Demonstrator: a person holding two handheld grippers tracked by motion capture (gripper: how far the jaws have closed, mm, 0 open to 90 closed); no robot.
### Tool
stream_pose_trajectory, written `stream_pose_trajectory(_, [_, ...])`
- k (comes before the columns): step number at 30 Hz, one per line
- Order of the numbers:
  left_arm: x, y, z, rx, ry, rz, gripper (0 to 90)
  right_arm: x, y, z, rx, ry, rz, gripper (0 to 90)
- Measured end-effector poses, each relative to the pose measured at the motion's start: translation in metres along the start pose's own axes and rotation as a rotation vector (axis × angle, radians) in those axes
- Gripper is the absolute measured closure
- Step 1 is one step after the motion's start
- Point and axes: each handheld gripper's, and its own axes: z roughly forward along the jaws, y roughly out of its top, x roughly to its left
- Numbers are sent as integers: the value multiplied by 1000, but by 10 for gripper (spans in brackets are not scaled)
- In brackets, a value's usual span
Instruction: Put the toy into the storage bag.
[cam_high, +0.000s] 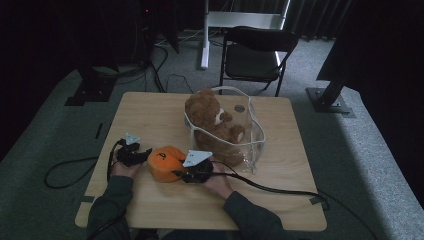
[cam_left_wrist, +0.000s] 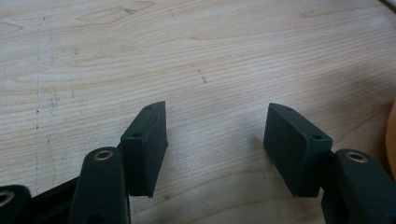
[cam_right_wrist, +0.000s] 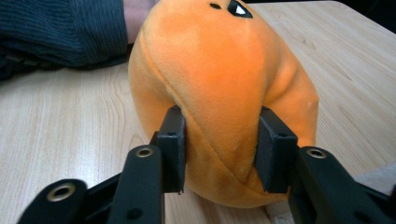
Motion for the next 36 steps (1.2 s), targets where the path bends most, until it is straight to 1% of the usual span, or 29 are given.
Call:
stream_pose_trajectory(2, [0,0,0,0,0,0,404,1,0,-2,-5,-4,1,613])
stream_pose_trajectory(4, [0,0,0,0,0,0,403,3,1,-3,-8,-8,-10,616])
stream_pose_trajectory(7, [0,0,0,0,0,0,403,5,3,-6,-17,-6,-23,624])
stream_pose_trajectory(13, [0,0,0,0,0,0,403,8,6,-11,-27,4,-30,632])
stream_pose_trajectory(26, [0,0,0,0,0,0,403,13,9,-21,-32,-3,-48,639])
stream_pose_trajectory(36, [0,0,0,-1,0,0,403,16,12,-30,-35,-7,-62,664])
